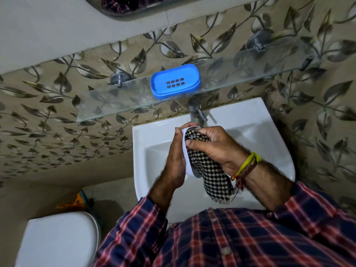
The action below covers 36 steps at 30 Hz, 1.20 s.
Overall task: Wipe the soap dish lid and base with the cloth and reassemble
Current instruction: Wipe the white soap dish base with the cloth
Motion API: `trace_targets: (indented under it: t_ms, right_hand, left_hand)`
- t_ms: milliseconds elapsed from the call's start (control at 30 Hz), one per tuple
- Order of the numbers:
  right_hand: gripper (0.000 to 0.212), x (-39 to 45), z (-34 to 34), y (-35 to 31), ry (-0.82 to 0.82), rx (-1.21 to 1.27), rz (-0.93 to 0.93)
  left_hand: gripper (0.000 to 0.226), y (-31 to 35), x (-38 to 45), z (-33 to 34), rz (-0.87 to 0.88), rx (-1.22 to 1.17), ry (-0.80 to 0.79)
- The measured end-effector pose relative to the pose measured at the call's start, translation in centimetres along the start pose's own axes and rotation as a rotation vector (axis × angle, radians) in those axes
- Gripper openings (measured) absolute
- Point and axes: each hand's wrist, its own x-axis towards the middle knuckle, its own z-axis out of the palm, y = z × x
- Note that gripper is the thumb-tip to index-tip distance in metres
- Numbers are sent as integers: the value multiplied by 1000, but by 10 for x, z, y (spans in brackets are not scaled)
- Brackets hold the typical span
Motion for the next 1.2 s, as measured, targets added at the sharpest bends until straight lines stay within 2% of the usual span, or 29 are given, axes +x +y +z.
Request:
trace_targets:
  t_ms: [100, 167, 233, 300, 433, 533, 600, 733, 833, 933, 1000, 1133, 1200]
  right_hand:
    - [11, 3, 5, 2, 182, 64, -24]
    - [9, 2, 8, 6, 218, -34, -111]
    - [5, -3, 4, 8, 137, -228, -175]
    - [8, -6, -1, 9, 66, -321, -176]
    - [10, -1, -1, 2, 146, -185, -230]
    - [4, -5, -4, 2, -13, -388, -242]
    - [9, -10, -4, 7, -97, -470, -200]
    - [9, -8, 1, 9, -36, -435, -234]
    - [8, -9, -2, 10, -182, -551, -236]
    - [11, -11, -6, 11, -195, -610, -243]
    - [13, -13, -5, 13, -184, -595, -271]
    - [16, -18, -13, 19, -309, -660, -355]
    - [25, -20, -16, 24, -236, -787, -430]
  left_hand:
    - [64, -6, 0, 6, -37, 53, 15]
    - [59, -4, 5, 5, -46, 42, 17]
    - [55, 4, 11, 0, -34, 10, -24]
    - [59, 9, 13, -2, -33, 17, -47]
    - [56, 5, 12, 6, -84, 36, -37]
    - [56, 11, 16, 3, -61, 64, -10]
    - [61, 15, 17, 0, -74, 123, 52]
    - [63, 16, 16, 2, -97, 120, 92]
    - [51, 21, 19, 2, -61, 148, 135]
    - [44, 19, 17, 4, -94, 118, 131]
    - [45, 19, 17, 3, -103, 108, 120]
    - [57, 27, 15, 4, -116, 135, 148]
    - [61, 26, 15, 8, -179, 104, 187]
